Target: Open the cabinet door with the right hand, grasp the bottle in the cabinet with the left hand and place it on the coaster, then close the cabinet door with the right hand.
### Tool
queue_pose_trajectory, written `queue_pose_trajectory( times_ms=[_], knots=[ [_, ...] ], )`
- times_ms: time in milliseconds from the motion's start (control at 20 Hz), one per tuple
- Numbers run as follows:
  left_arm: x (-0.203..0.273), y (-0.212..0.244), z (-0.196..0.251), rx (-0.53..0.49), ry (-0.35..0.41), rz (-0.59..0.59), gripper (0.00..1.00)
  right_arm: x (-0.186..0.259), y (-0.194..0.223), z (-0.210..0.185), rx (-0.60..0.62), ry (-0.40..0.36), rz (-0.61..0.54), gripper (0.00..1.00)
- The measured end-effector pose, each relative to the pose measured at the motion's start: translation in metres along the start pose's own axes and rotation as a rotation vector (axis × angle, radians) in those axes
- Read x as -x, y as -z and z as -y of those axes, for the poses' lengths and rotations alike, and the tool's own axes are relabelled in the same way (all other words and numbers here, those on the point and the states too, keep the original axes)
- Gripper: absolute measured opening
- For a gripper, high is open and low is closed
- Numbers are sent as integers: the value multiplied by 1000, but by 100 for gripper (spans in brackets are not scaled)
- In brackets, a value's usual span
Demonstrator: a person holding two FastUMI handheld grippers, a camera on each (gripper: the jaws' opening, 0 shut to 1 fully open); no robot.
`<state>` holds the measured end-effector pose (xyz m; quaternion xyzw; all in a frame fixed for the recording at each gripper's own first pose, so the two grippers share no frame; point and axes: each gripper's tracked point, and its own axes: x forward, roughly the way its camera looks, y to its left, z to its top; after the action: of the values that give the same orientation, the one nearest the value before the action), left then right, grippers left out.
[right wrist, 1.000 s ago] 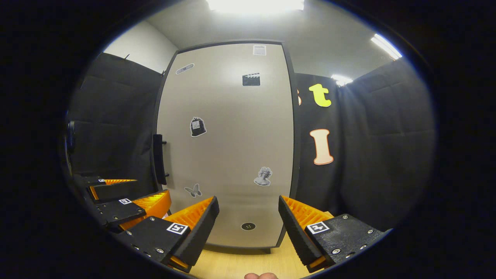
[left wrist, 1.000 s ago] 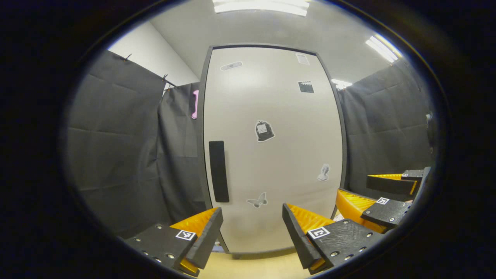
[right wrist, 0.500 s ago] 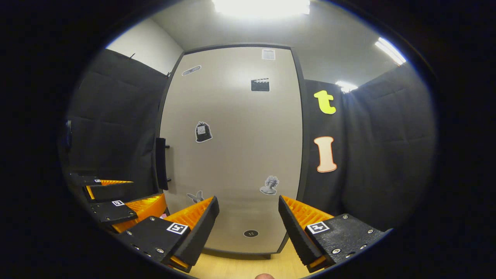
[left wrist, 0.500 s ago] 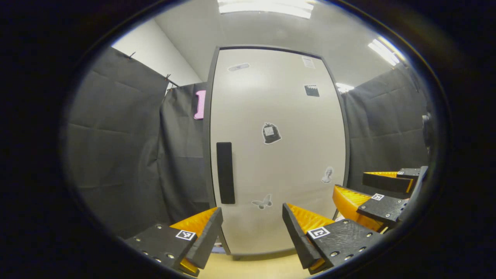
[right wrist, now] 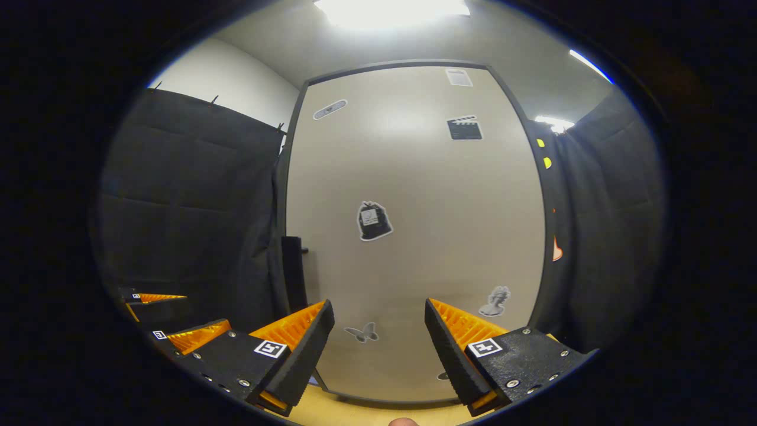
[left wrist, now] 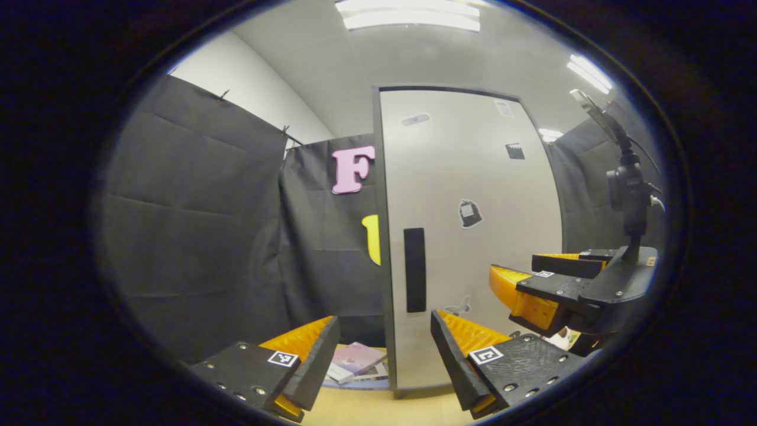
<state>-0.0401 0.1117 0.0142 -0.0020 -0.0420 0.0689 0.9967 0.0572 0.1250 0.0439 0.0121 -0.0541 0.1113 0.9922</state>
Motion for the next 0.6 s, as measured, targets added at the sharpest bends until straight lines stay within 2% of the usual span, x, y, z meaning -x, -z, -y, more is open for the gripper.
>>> queue_pose_trajectory(
  times_ms=[50,200,400,550,600],
  knots=[
    [1,0,-3,-4,16,0,89,-7,-1,-10,9,-17,4,95],
    [10,2,-28,1,-7,3,89,-28,2,-41,26,-44,-7,95],
    [27,3,-67,9,-57,-1,89,-57,15,-74,9,-71,-38,95],
    [38,4,-94,-17,-87,0,89,-75,25,-86,1,-57,-52,95],
    [43,7,-98,-17,-95,-6,92,-81,29,-93,-7,-71,-62,95]
  ],
)
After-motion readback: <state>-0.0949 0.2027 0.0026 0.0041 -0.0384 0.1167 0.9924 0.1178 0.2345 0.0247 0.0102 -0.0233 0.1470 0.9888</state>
